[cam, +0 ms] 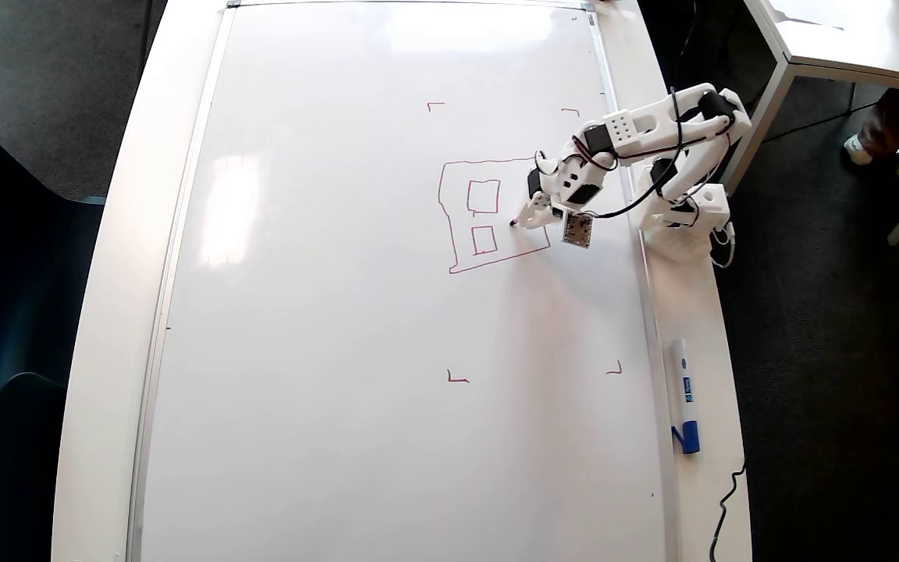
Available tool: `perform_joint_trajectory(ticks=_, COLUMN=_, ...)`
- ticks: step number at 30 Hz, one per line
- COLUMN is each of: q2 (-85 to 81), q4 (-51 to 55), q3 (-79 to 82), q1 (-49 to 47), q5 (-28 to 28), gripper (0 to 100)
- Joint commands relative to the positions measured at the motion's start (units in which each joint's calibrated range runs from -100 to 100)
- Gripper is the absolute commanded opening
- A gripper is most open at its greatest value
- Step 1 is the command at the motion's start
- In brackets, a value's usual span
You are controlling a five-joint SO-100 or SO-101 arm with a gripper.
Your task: Draw on a whiteboard a robot head using a pen attached to the gripper
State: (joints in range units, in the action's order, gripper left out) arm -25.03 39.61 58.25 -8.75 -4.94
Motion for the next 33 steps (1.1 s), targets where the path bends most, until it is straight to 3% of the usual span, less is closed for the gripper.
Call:
perform_joint_trajectory(ticks=1, q2=-0.1, q4=-0.5, q3=0.0, q1=0.1, q5=-0.2, gripper=1)
perform_joint_trajectory(ticks=33, q2=-0.1, q4=0.4, q3=0.3, q1=8.9, q5=2.5, gripper=1)
